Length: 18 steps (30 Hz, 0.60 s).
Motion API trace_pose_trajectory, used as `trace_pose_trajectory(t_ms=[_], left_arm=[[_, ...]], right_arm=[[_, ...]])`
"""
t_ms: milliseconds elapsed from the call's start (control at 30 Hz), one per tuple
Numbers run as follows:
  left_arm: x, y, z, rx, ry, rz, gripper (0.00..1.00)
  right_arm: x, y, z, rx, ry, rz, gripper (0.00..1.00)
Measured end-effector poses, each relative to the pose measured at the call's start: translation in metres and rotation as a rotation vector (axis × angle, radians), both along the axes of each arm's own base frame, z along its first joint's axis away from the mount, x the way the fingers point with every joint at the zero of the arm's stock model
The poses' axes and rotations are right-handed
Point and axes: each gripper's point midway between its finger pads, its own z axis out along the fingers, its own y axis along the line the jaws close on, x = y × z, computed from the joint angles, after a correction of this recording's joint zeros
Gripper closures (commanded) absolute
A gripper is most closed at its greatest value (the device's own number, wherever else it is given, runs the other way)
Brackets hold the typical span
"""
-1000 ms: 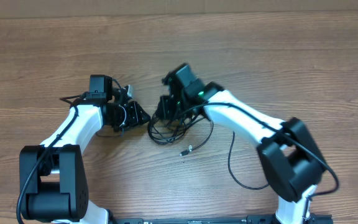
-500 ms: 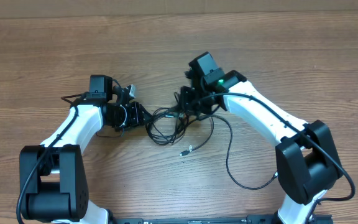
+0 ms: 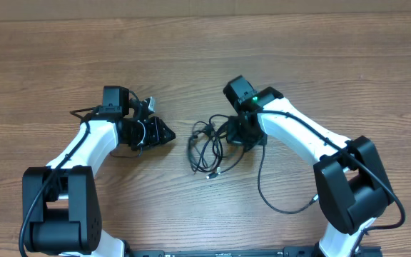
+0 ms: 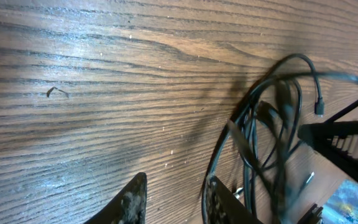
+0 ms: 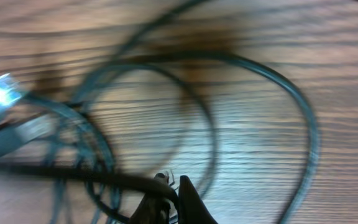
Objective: Untangle cables
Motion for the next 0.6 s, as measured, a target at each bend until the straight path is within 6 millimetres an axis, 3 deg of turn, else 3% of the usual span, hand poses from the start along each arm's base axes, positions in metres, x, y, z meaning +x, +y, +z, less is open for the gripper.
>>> trace_pose_trajectory(t_ms=[200,400,600], left_arm=[[0.0,0.0,0.0,0.0,0.0,0.0,0.66],[0.0,0.0,0.0,0.003,0.0,0.0,0.65],[0.0,0.0,0.0,0.003,0.0,0.0,0.64]], right_arm=[[-0.007,-0.015,-0.022,-0.055,-0.008,-0.058,0.92],[-0.01,-0.022,-0.032,-0.074,-0.015,-0.083,0.65],[-0.014,-0.024,-0.031,-0.086,0.002,-0.078,0.64]])
